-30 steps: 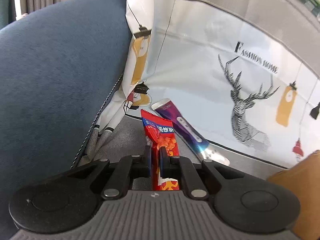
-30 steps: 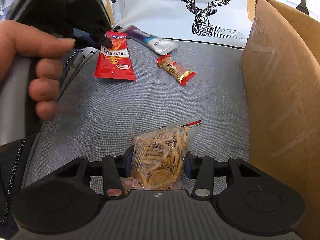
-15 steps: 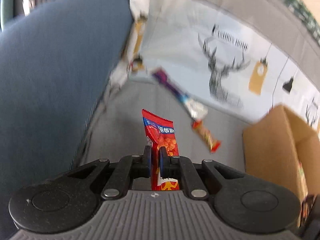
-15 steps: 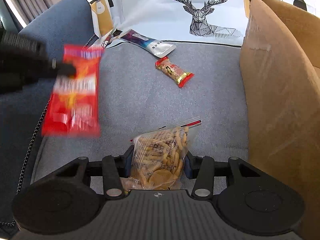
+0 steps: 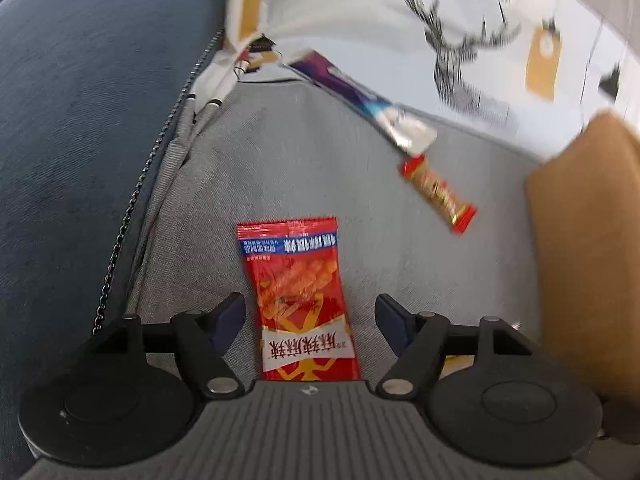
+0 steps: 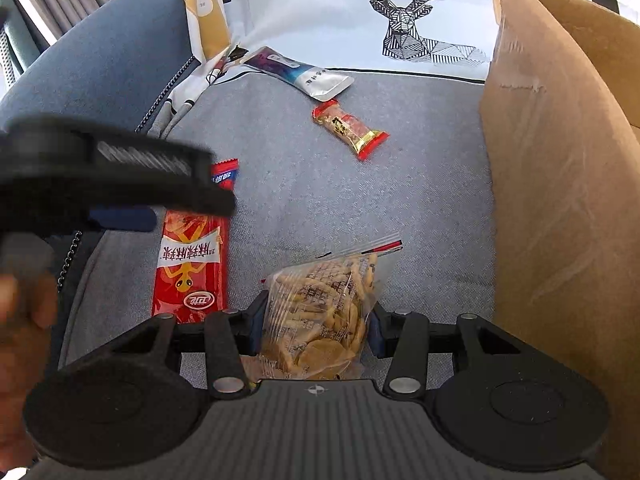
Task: Organize snacks
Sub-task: 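Grasp the clear cookie bag with the right tool while the left grasps the red chip bag, then lift both bags and carry them over the box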
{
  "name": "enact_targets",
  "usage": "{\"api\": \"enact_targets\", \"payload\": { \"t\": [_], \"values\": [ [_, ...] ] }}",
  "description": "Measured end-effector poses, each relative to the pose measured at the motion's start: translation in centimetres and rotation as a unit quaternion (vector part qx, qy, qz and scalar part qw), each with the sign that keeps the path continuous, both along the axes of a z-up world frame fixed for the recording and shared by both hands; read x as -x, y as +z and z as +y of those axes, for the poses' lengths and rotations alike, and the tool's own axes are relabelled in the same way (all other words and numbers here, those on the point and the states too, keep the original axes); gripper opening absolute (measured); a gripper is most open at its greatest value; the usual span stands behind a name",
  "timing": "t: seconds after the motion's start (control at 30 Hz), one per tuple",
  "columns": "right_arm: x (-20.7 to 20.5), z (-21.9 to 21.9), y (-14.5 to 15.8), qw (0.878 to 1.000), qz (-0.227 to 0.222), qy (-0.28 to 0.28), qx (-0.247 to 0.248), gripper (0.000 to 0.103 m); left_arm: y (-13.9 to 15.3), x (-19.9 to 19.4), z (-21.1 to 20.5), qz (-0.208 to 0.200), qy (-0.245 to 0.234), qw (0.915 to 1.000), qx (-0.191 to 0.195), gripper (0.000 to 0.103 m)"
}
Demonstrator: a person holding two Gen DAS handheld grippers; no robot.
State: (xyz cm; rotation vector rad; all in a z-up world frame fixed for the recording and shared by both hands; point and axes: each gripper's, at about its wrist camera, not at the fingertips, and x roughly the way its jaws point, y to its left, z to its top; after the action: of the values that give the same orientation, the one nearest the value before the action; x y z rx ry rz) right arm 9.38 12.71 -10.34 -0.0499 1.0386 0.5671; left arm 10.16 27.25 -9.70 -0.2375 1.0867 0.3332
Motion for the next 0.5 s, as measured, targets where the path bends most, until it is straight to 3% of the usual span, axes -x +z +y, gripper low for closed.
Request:
{"api": "enact_targets", "payload": {
  "t": [0.2, 0.23, 0.3, 0.5],
  "values": [
    [0.0, 0.3, -0.2, 1.000, -0.004, 0.002, 0.005, 0.049, -1.2, -0.9, -0.7, 0.017, -0.021, 0.9995, -0.018, 0.074],
    [0.0, 0.4, -0.2, 1.000, -0.005, 0.002, 0.006, 0.049, -1.4, -0.9, -0.8, 0.019, -0.022, 0.9993, -0.022, 0.072],
    [0.1, 0.3, -0.2, 1.000, -0.006, 0.002, 0.007, 0.049, -1.3, -1.0, -1.2, 0.019, -0.031, 0.9986, -0.037, 0.054],
    [0.2, 0.4, -0.2, 1.000, -0.015, 0.005, 0.012, 0.049, -0.3, -1.0, -0.8, -0.004, -0.029, 0.9992, -0.026, 0.049]
  ]
}}
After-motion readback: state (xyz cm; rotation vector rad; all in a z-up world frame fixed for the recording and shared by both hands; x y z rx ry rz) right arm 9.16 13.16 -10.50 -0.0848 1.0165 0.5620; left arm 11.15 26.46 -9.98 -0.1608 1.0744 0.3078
